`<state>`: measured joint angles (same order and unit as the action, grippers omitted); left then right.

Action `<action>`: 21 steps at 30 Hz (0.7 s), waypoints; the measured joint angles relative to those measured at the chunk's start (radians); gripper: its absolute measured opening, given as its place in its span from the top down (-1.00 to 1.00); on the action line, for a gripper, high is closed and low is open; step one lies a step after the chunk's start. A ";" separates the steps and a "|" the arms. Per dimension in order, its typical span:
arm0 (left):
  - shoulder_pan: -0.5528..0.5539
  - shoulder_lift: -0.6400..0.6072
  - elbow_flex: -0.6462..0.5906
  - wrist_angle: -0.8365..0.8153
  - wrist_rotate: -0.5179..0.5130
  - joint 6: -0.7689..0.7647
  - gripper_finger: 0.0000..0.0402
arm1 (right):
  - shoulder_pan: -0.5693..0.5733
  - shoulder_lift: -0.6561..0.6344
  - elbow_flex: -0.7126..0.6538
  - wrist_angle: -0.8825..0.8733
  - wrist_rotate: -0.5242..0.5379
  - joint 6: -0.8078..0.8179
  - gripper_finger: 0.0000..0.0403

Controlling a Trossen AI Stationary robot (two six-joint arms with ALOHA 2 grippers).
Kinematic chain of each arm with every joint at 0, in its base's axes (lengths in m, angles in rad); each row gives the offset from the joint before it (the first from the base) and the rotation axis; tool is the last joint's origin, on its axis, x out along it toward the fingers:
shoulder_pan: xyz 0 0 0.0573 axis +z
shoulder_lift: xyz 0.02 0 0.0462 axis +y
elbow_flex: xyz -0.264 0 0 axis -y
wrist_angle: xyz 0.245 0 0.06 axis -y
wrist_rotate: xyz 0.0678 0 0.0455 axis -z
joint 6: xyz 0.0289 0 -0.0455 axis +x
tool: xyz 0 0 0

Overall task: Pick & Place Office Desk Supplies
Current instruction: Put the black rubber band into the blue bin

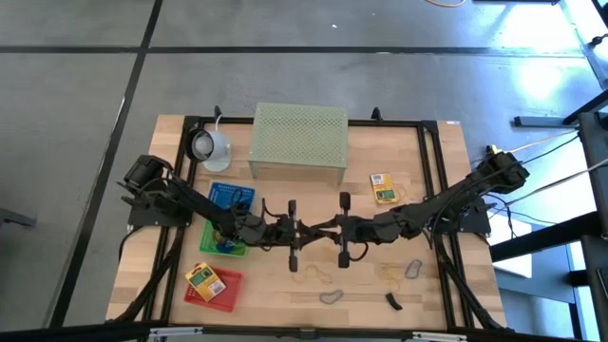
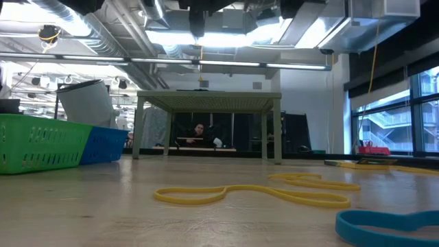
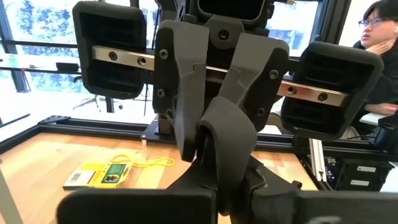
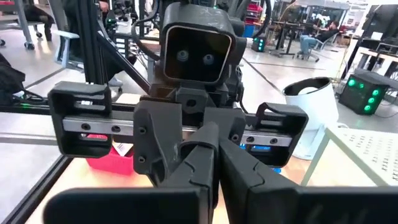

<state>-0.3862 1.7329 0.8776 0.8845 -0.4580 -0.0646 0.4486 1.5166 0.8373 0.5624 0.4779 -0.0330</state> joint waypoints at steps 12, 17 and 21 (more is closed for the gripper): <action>-0.001 0.000 -0.001 -0.044 -0.020 -0.014 0.98 | -0.001 -0.035 0.002 -0.145 -0.042 0.053 0.28; -0.001 0.000 -0.001 -0.091 -0.066 -0.053 0.97 | 0.020 -0.106 0.001 -0.351 -0.045 0.088 -0.01; 0.001 -0.039 0.002 -0.231 -0.111 -0.080 0.97 | 0.040 -0.180 -0.001 -0.501 -0.048 0.164 -0.11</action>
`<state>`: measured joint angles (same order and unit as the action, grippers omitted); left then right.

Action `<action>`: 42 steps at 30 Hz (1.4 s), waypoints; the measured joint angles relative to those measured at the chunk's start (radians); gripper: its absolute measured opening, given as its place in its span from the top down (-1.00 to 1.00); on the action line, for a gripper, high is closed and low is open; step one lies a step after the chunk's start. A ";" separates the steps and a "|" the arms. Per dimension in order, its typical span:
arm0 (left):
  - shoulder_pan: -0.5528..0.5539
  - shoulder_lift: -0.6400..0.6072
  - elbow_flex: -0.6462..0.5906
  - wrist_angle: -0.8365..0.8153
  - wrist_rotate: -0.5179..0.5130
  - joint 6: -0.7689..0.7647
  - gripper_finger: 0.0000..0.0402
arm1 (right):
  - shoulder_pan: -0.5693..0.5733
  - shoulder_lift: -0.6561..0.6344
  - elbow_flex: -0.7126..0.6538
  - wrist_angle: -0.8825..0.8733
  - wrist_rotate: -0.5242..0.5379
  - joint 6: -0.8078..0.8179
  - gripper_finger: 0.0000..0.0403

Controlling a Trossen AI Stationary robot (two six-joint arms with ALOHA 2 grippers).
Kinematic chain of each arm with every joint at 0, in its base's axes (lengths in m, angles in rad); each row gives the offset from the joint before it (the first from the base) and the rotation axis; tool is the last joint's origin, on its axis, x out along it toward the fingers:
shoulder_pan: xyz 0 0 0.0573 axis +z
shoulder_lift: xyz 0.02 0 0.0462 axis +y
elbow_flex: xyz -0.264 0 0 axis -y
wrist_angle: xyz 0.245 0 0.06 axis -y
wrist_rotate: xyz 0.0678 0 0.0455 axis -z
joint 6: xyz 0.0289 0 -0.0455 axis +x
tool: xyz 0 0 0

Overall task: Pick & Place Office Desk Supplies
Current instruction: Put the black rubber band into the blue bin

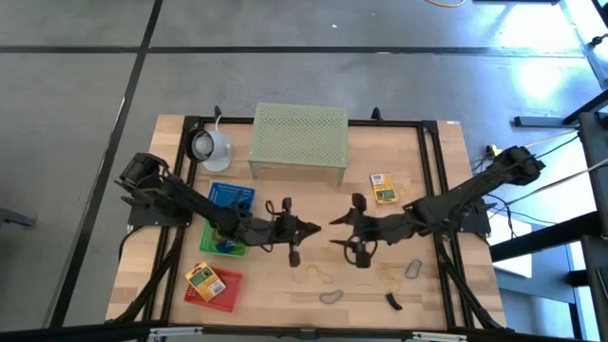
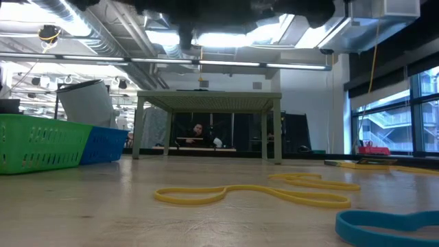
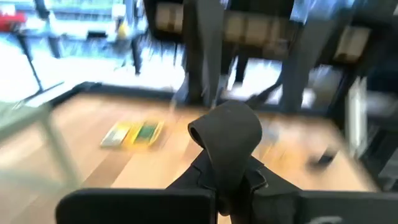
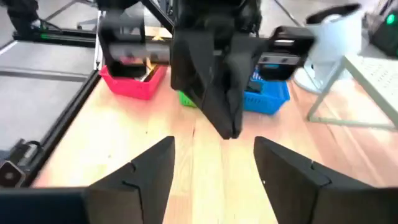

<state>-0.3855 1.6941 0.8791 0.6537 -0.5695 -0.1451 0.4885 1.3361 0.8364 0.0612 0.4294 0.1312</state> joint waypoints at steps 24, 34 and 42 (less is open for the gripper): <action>0.015 -0.471 -0.084 -1.676 0.007 -1.153 0.97 | 0.026 -0.051 0.000 -0.077 0.008 0.060 -0.14; 0.062 -0.470 -0.168 -1.654 0.044 -1.206 0.96 | 0.026 -0.051 0.001 -0.086 0.008 0.045 -0.14; 0.068 -0.462 -0.235 -1.552 0.042 -1.221 0.91 | 0.027 -0.051 0.001 -0.297 -0.089 0.220 -0.14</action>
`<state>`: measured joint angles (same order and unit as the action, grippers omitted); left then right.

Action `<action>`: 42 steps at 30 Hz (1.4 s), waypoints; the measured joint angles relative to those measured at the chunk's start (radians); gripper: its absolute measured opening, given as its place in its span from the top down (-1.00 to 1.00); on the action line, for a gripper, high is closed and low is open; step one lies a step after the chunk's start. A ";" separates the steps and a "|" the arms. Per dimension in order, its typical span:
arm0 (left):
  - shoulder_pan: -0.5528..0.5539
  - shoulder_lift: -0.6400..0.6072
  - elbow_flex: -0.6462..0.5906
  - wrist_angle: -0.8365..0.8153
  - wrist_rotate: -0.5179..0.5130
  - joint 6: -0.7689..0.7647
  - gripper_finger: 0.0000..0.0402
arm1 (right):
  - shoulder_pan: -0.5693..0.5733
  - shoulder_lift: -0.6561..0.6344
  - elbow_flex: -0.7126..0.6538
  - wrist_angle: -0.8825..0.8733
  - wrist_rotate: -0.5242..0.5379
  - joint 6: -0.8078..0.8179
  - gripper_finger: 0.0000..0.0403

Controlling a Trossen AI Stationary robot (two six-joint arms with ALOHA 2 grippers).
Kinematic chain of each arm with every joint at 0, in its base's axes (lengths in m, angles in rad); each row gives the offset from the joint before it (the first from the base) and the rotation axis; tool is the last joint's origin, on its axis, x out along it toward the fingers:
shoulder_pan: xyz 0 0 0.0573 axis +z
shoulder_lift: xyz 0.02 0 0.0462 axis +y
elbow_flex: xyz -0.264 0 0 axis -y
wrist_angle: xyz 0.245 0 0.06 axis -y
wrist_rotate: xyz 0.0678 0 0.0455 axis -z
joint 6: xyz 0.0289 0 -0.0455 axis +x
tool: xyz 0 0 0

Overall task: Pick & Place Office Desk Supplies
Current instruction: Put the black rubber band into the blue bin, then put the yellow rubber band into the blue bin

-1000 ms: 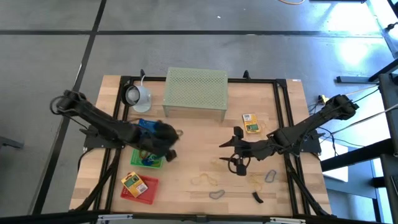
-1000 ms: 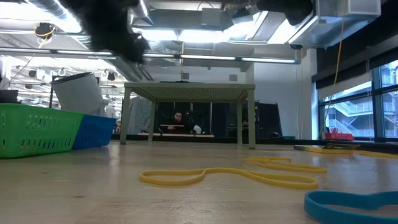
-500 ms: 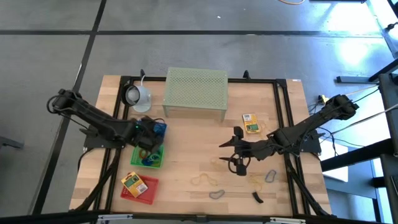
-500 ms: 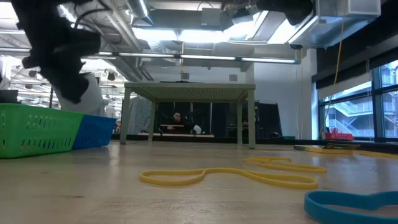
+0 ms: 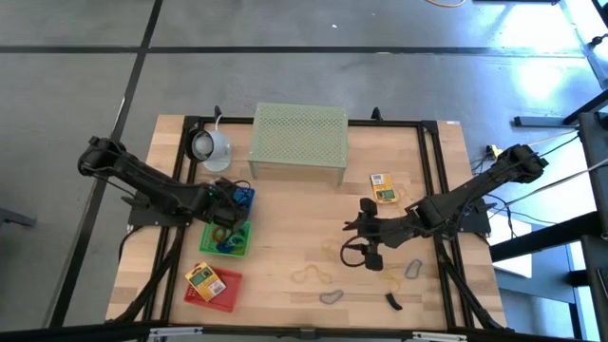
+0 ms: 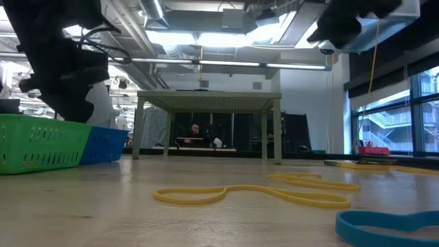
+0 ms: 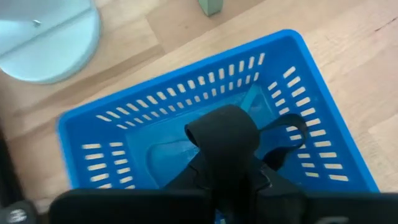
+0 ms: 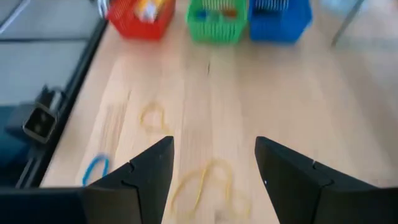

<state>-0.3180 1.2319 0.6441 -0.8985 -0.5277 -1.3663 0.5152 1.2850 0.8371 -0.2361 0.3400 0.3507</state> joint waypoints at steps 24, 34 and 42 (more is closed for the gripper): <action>0.000 -0.012 0.077 -0.082 0.013 0.052 0.26 | 0.000 0.000 0.000 -0.748 -0.019 0.674 -0.14; -0.002 -0.011 0.100 -0.097 0.052 0.055 0.16 | -0.001 0.000 0.000 -0.983 0.017 0.990 -0.14; -0.030 -0.011 0.264 -0.083 -0.103 0.177 0.18 | -0.045 0.001 -0.128 -0.998 -0.017 1.186 -0.14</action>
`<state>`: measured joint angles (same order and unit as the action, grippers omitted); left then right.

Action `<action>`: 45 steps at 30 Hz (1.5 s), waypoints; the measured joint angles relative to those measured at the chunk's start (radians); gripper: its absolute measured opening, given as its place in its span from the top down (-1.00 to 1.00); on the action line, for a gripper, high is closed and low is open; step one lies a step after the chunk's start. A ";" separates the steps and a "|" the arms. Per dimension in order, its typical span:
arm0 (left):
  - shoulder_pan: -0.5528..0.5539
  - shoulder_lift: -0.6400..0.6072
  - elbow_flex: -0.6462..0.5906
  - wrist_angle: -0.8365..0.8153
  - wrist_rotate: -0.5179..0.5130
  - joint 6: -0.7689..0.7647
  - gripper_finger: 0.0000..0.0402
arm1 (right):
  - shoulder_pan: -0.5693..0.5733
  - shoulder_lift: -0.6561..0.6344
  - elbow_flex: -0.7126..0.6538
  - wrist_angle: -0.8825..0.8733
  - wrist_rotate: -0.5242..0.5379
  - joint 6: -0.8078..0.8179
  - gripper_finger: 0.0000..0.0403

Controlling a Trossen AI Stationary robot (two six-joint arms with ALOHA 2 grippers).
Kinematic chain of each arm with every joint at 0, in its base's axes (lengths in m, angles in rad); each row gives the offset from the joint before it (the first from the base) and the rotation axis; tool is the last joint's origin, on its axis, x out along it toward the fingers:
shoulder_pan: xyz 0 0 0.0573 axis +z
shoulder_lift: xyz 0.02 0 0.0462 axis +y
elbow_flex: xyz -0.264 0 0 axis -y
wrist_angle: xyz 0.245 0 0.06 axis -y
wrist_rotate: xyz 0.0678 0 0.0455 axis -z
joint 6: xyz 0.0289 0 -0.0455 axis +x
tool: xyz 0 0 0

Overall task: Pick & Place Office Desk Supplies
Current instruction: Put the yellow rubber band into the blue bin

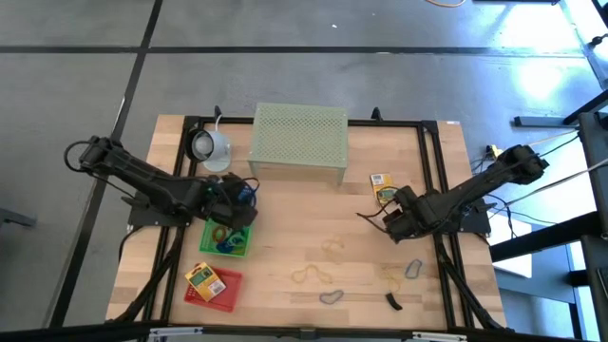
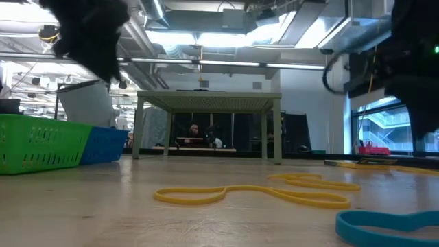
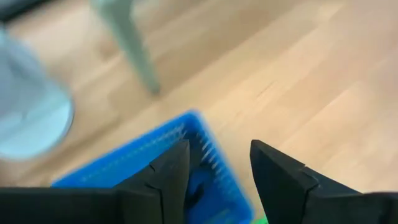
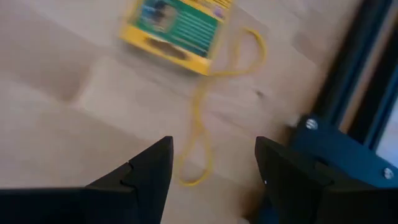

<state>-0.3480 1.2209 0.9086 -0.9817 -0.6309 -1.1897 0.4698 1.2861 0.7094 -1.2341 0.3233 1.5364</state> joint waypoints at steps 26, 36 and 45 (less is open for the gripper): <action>-0.170 0.096 0.087 0.690 -0.246 0.628 0.20 | -0.330 0.001 -0.218 0.384 -0.106 -0.158 -0.09; -0.177 0.204 0.087 0.753 -0.253 0.634 0.22 | -0.386 0.002 -0.221 0.440 -0.145 -0.266 0.43; -0.182 0.214 0.087 0.850 -0.244 0.719 0.22 | -0.388 0.003 -0.221 0.473 -0.154 -0.324 0.95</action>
<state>-0.5303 1.4349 0.9955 -0.1316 -0.8747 -0.4711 0.0822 1.2892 0.4881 -0.7609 0.1688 1.2120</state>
